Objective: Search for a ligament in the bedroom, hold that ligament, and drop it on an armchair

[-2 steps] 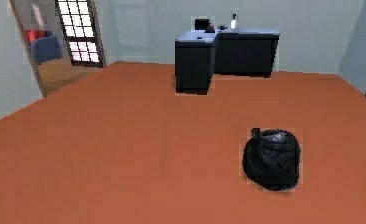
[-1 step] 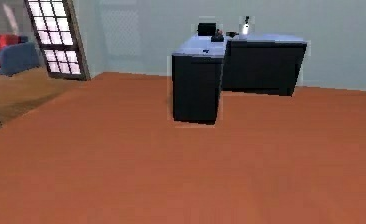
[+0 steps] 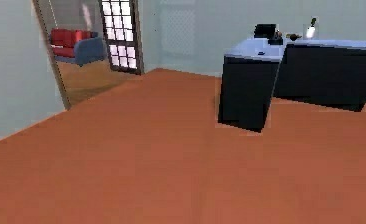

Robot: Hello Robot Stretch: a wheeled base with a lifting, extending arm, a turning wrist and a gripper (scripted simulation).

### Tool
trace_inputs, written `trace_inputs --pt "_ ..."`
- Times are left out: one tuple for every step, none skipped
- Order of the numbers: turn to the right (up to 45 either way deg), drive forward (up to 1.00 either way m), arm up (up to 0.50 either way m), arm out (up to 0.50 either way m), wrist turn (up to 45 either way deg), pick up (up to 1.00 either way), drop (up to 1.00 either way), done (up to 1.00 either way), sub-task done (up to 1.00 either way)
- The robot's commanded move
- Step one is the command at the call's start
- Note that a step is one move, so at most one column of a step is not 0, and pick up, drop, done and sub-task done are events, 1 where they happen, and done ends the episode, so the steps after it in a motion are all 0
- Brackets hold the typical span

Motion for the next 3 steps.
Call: trace_inputs --pt "0.0 0.2 0.0 0.0 0.0 0.0 0.0 0.0 0.0" --pt "24.0 0.0 0.0 0.0 0.0 0.0 0.0 0.0 0.0" --pt "0.0 0.8 0.0 0.0 0.0 0.0 0.0 0.0 0.0"
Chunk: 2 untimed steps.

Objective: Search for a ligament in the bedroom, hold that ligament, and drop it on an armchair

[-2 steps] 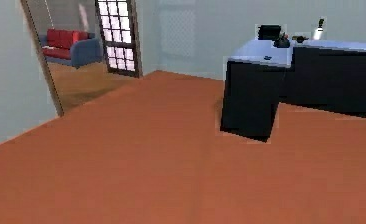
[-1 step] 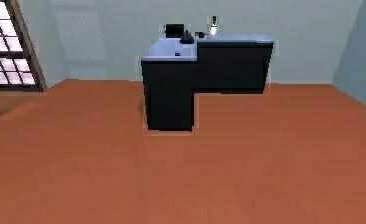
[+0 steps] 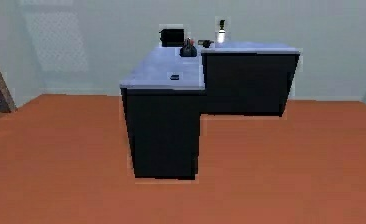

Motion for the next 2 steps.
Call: trace_inputs --pt "45.0 0.0 0.0 0.0 0.0 0.0 0.0 0.0 0.0" --pt "6.0 0.0 0.0 0.0 0.0 0.0 0.0 0.0 0.0"
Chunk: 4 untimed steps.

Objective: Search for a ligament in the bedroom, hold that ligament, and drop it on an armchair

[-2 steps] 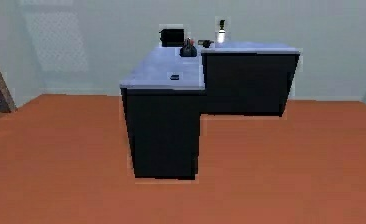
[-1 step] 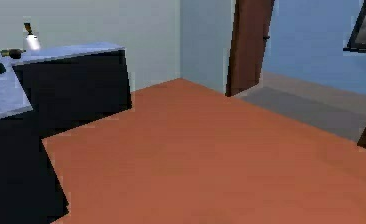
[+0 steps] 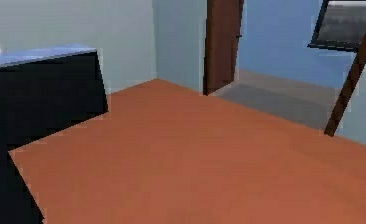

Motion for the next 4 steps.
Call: trace_inputs --pt "0.0 0.65 0.0 0.0 0.0 0.0 0.0 0.0 0.0" --pt "30.0 0.0 0.0 0.0 0.0 0.0 0.0 0.0 0.0" --pt "0.0 1.0 0.0 0.0 0.0 0.0 0.0 0.0 0.0" --pt "0.0 1.0 0.0 0.0 0.0 0.0 0.0 0.0 0.0"
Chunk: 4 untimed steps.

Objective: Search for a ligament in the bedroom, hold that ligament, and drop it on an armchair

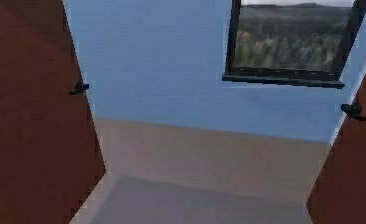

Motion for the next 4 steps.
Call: trace_inputs --pt "0.0 1.0 0.0 0.0 0.0 0.0 0.0 0.0 0.0" --pt "6.0 0.0 0.0 0.0 0.0 0.0 0.0 0.0 0.0" --pt "0.0 0.5 0.0 0.0 0.0 0.0 0.0 0.0 0.0" --pt "-45.0 0.0 0.0 0.0 0.0 0.0 0.0 0.0 0.0"
